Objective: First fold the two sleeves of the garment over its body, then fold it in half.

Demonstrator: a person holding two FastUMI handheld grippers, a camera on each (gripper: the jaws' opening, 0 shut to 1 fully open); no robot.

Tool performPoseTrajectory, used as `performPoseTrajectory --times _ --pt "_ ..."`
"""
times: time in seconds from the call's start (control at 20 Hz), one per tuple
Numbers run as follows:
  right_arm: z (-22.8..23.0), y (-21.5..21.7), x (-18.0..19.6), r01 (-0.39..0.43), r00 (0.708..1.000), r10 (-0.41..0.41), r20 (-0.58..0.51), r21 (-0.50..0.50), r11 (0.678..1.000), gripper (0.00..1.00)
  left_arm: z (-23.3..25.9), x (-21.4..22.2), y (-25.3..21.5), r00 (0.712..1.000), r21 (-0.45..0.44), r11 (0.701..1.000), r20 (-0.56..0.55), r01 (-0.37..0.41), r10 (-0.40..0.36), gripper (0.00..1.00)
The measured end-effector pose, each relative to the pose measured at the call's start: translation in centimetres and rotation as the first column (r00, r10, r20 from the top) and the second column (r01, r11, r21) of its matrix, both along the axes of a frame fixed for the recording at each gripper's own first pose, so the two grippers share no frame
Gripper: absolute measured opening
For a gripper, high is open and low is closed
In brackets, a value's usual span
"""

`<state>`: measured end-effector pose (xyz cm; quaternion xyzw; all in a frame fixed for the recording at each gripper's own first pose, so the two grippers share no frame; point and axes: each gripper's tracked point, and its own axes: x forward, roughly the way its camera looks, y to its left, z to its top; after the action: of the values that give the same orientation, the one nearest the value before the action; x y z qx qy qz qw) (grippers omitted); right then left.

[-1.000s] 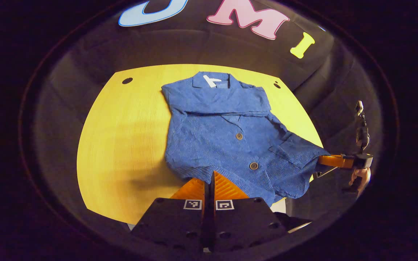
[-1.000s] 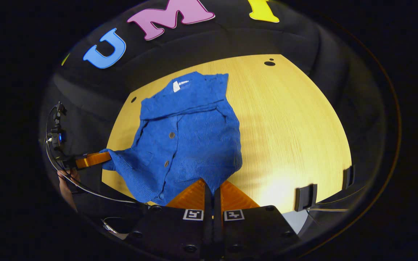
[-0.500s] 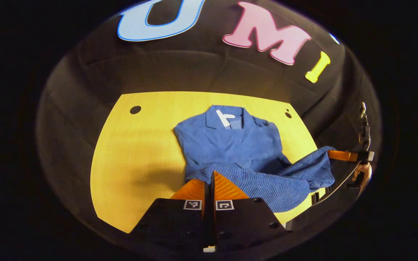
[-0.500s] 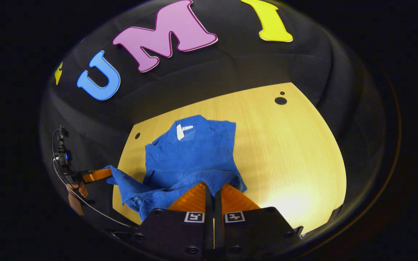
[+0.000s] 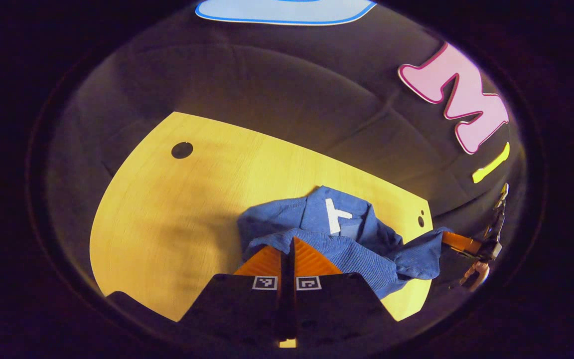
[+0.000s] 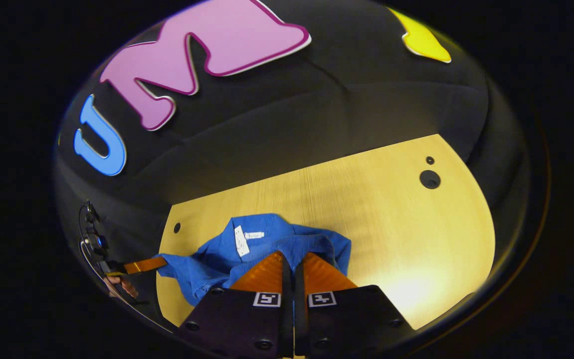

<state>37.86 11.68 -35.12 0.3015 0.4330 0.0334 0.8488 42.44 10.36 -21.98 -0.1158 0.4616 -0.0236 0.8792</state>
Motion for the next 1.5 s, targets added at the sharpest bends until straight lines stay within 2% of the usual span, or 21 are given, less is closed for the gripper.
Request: performPoseTrajectory --times 0.1,0.2,0.25,0.3,0.35,0.4,0.45,0.55,0.6,0.8,0.9,1.0,1.1,1.2,1.35,1.5 --pt "-3.0 -0.2 2.0 0.028 0.998 -0.027 -0.051 0.021 0.999 0.05 -1.4 1.8 1.0 0.998 -0.006 0.999 0.014 -0.054 0.054 0.0" --pt "-6.6 -1.8 2.8 0.059 0.993 -0.064 -0.097 -0.052 0.997 0.05 -2.7 3.5 1.7 0.993 -0.015 0.994 0.036 -0.111 0.111 0.0" --pt "-7.9 -1.7 3.1 0.066 0.99 -0.073 -0.118 -0.058 0.996 0.05 -3.5 4.1 1.5 0.991 -0.036 0.991 0.024 -0.129 0.13 0.05" --pt "-9.0 -1.4 3.3 0.067 0.988 -0.072 -0.139 -0.044 0.997 0.1 -3.9 3.9 1.5 0.988 -0.041 0.988 0.014 -0.152 0.153 0.12" --pt "-9.3 -0.9 3.6 0.066 0.987 -0.068 -0.144 -0.017 0.998 0.15 -4.6 4.0 1.8 0.983 -0.021 0.983 0.0 -0.185 0.185 0.34" --pt "-9.8 -0.4 4.2 0.072 0.988 -0.071 -0.136 0.008 0.997 0.17 -4.9 4.1 2.0 0.978 -0.015 0.978 0.003 -0.208 0.208 0.55" --pt "-9.3 -0.1 4.5 0.082 0.989 -0.078 -0.123 0.031 0.996 0.38 -4.9 4.3 1.8 0.974 -0.027 0.974 0.018 -0.225 0.226 0.75" --pt "-7.7 -0.7 5.2 0.105 0.992 -0.101 -0.073 0.057 0.993 0.79 -3.9 3.7 1.2 0.97 -0.071 0.968 0.034 -0.24 0.243 0.75" --pt "-7.4 -1.2 5.9 0.11 0.993 -0.108 -0.048 0.06 0.992 1.0 -3.4 3.6 1.0 0.968 -0.06 0.968 0.054 -0.242 0.245 0.76" --pt "-4.7 -2.2 5.8 0.086 0.994 -0.086 0.071 0.006 0.996 0.98 -0.7 3.0 -0.8 0.969 0.061 0.982 0.18 -0.181 0.168 0.77" --pt "-2.9 -2.3 4.8 0.049 0.99 -0.041 0.137 -0.059 0.997 0.98 1.0 2.3 -2.4 0.965 0.151 0.979 0.245 -0.135 0.095 0.78" --pt "-0.6 -2.4 2.6 0.012 0.982 0.015 0.191 -0.139 0.99 0.98 2.9 1.3 -4.2 0.95 0.245 0.965 0.313 -0.092 0.011 0.78" --pt "2.1 -1.8 0.9 0.016 0.964 0.036 0.263 -0.192 0.981 0.99 5.4 -0.4 -6.4 0.919 0.293 0.955 0.39 -0.057 -0.065 0.77" --pt "5.2 -1.4 -1.8 0.032 0.942 0.051 0.332 -0.24 0.97 0.98 7.8 -3.5 -8.0 0.89 0.306 0.951 0.444 -0.039 -0.106 0.77" --pt "10.1 -1.0 -7.5 0.079 0.901 0.063 0.428 -0.306 0.949 0.98 10.7 -8.9 -9.9 0.835 0.328 0.944 0.527 -0.027 -0.159 0.77" --pt "14.5 0.3 -14.6 0.117 0.867 0.068 0.494 -0.334 0.935 0.98 13.1 -15.4 -10.4 0.783 0.382 0.924 0.581 -0.022 -0.221 0.77"
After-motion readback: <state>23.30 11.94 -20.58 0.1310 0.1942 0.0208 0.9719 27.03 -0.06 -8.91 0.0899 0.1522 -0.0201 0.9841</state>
